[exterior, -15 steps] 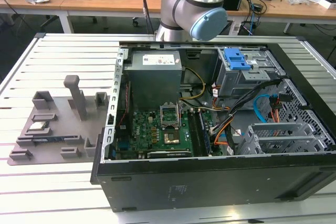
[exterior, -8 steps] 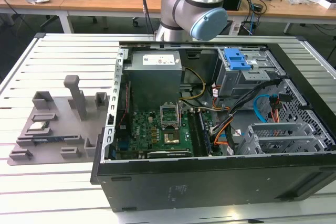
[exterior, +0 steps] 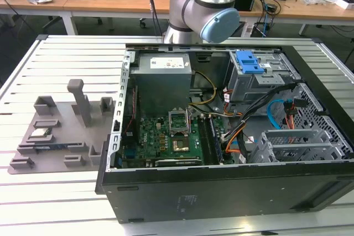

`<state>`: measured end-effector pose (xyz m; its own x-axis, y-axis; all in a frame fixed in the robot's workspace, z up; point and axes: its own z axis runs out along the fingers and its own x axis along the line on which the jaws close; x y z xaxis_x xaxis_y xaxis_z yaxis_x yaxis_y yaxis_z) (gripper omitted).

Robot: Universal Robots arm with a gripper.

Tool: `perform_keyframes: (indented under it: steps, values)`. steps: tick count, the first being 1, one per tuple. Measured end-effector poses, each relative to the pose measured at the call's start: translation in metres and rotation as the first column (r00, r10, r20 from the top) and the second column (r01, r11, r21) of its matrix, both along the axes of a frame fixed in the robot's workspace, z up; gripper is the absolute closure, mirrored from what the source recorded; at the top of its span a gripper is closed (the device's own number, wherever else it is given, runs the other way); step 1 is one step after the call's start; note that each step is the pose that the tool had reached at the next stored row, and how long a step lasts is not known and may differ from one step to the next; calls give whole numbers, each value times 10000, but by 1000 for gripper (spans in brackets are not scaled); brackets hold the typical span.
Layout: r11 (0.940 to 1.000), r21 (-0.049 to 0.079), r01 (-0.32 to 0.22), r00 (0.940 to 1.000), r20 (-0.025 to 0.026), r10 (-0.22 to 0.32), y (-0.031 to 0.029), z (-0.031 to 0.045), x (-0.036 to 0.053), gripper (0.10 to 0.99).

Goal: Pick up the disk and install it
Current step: 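Pick up the disk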

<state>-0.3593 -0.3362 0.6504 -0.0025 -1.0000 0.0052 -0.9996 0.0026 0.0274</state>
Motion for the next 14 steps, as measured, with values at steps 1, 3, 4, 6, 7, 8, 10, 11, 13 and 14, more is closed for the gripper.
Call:
perform_keyframes:
  steps: [1,3,4,6,7,8,10,11,13,14]
  values:
    - [10000,0,0,10000,0,0,0,20,0,725]
    - [10000,0,0,10000,0,0,0,75,0,725]
    - [10000,0,0,10000,0,0,0,106,1,725]
    - [10000,1,0,10000,-1,0,0,170,1,725]
    - [10000,1,1,10000,1,-1,0,190,1,725]
    - [10000,1,0,10000,0,0,0,235,1,725]
    - [10000,2,0,10000,1,0,0,360,2,725]
    - [10000,2,0,10000,0,0,0,399,2,725]
    - [10000,2,0,10000,-1,0,0,446,2,725]
    - [10000,3,0,10000,0,0,0,484,2,725]
